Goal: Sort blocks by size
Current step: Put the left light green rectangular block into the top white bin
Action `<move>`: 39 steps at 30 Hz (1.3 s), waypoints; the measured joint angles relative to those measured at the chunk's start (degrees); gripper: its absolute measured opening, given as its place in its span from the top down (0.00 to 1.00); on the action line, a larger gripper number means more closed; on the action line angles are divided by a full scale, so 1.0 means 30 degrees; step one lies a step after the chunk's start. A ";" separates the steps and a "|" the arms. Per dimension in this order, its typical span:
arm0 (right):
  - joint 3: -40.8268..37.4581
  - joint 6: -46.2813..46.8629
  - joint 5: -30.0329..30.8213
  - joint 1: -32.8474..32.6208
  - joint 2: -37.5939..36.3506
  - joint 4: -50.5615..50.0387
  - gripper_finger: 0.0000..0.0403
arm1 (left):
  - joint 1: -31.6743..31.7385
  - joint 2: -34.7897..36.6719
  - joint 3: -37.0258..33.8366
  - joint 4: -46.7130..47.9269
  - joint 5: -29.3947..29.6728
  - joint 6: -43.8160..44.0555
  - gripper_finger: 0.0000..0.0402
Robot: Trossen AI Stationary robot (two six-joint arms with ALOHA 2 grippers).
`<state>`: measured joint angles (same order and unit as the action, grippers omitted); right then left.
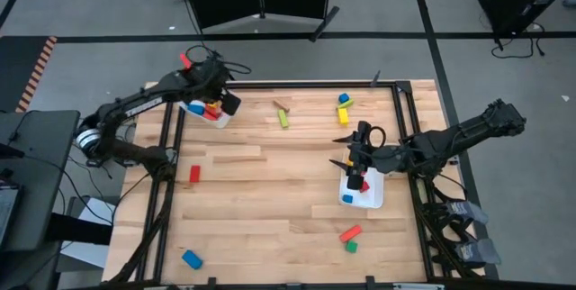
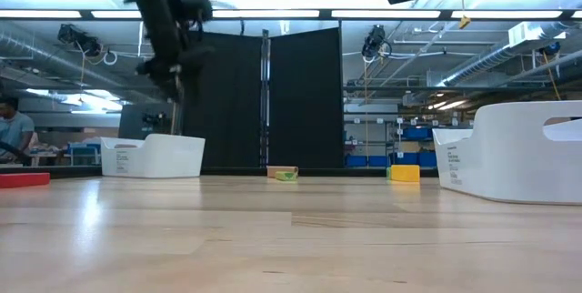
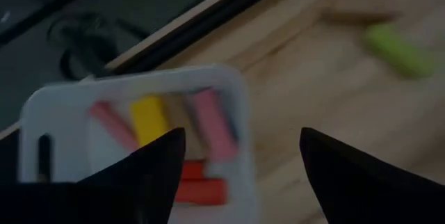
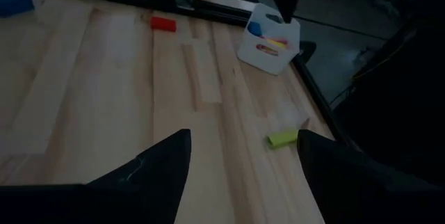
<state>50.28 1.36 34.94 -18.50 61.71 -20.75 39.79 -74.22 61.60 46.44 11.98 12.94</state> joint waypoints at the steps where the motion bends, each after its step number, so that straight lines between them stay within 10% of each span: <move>1: 0.0000 0.0025 0.0000 0.0155 0.0000 0.0112 0.32 | -0.0604 0.0407 0.0000 -0.0102 0.0032 0.0305 0.29; 19: 0.0007 0.2910 -0.3655 0.7831 0.7474 0.8494 0.29 | -1.1946 0.5263 0.0000 -0.4936 0.2838 0.2283 0.42; 39: 0.7458 0.6155 -0.5238 1.1027 1.8196 0.6209 0.29 | -1.3952 0.5999 0.0000 -0.5582 0.4556 0.2232 0.43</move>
<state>72.66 19.82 19.22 14.58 116.30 -2.13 -2.07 -56.22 61.60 29.70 25.65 19.64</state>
